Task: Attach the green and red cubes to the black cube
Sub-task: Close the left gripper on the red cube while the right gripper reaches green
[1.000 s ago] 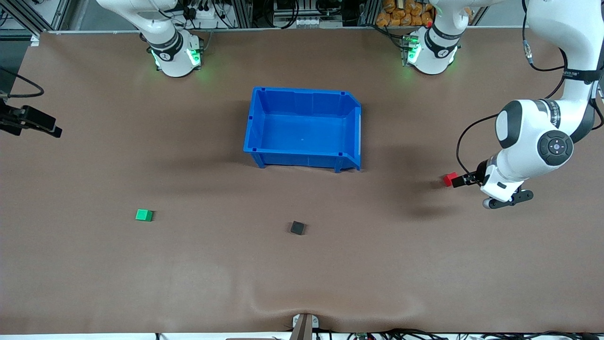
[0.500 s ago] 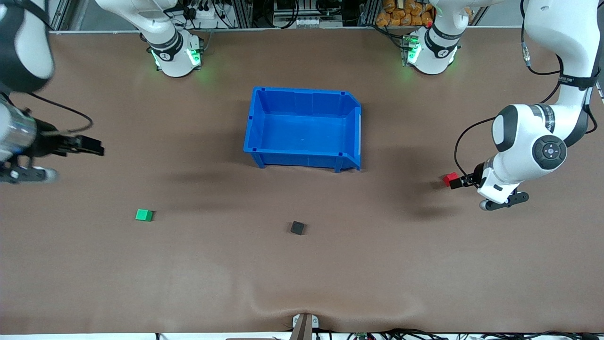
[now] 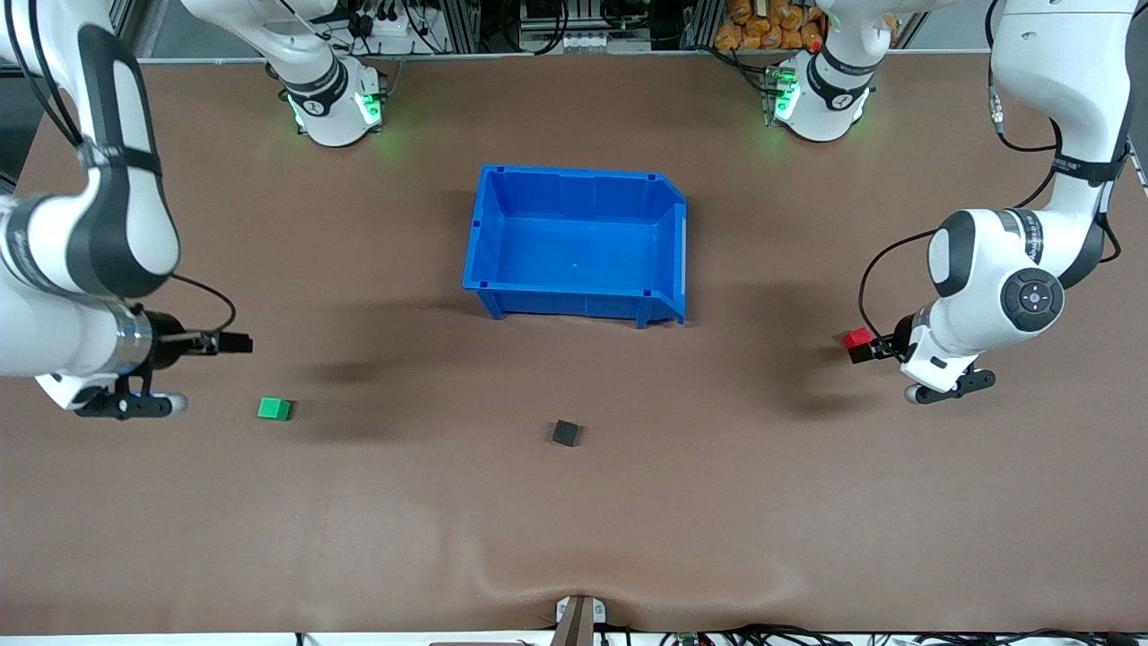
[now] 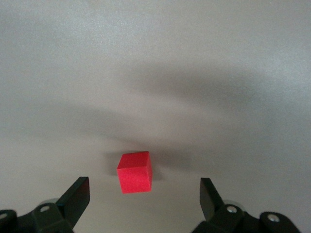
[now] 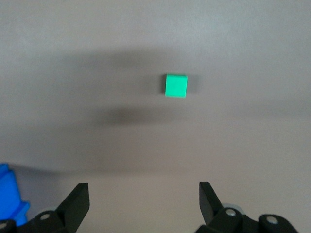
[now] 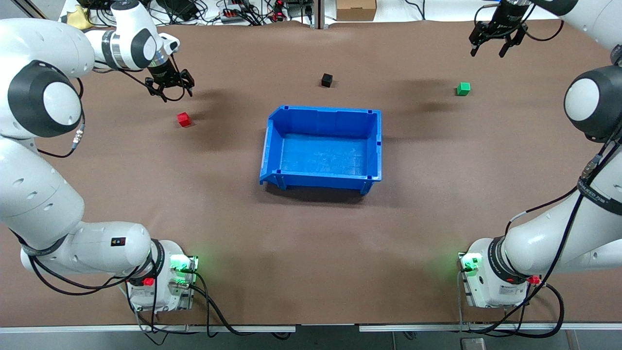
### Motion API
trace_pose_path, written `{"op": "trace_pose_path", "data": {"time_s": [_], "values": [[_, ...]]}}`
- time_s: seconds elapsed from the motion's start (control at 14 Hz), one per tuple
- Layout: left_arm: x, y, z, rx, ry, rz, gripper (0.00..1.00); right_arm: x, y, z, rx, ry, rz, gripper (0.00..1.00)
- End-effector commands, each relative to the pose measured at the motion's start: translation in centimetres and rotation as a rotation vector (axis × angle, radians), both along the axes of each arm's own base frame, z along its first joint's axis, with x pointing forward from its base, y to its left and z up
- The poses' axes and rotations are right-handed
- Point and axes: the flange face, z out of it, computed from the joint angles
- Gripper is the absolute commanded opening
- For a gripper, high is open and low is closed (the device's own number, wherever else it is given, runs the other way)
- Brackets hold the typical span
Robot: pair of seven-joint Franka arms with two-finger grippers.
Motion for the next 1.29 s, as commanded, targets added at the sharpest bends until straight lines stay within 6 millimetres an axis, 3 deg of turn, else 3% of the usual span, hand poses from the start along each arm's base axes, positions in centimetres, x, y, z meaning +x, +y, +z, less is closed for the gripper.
{"op": "trace_pose_path", "data": {"time_s": [0.0,0.29,0.43,0.57,0.86,1.0,1.21], "values": [[0.2,-0.1,-0.8,-0.001,0.003,0.046,1.00,-0.3,-0.6,-3.0,0.020,-0.030,0.051,1.00],[-0.2,0.4,-2.7,-0.002,0.033,0.066,1.00,-1.1,-1.4,-7.6,0.009,-0.122,0.094,1.00],[-0.4,2.2,-4.1,0.000,0.056,0.119,1.00,-0.9,-2.0,-10.1,-0.007,-0.173,0.083,1.00],[-0.3,2.7,-5.2,-0.003,0.055,0.127,1.00,-0.7,-3.4,-12.4,-0.018,-0.174,0.063,1.00],[-0.5,2.3,-6.4,-0.004,0.070,0.126,0.87,-0.6,-3.3,-16.6,-0.036,-0.125,-0.030,1.00],[-0.8,2.2,-6.5,-0.003,0.074,0.131,0.87,0.1,-3.5,-17.7,-0.040,-0.120,-0.029,1.00],[-0.9,2.0,-6.8,-0.002,0.081,0.131,0.70,0.3,-2.3,-18.3,-0.040,-0.114,-0.009,1.00]]}}
